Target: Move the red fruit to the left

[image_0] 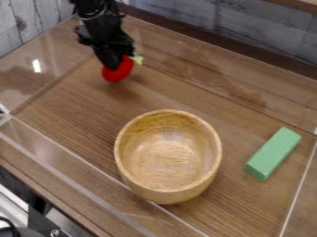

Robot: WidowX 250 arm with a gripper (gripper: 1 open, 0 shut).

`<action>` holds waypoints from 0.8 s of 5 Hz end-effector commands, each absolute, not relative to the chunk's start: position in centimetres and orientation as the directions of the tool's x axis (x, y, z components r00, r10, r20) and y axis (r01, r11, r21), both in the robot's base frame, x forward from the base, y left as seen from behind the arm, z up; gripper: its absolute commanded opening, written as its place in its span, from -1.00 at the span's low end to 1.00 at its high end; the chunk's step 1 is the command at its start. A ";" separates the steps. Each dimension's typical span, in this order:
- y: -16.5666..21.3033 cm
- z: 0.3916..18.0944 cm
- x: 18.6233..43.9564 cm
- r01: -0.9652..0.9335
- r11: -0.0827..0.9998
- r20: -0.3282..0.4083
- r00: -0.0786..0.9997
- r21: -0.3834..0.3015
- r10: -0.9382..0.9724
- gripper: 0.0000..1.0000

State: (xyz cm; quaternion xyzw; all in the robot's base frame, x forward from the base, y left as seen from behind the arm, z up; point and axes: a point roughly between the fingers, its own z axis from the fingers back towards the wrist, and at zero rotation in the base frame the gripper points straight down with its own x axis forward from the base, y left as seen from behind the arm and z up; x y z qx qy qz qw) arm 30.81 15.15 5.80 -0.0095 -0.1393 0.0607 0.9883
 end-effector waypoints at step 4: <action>16.6 5.8 32.0 -0.219 0.976 0.297 0.932 -0.001 0.209 1.00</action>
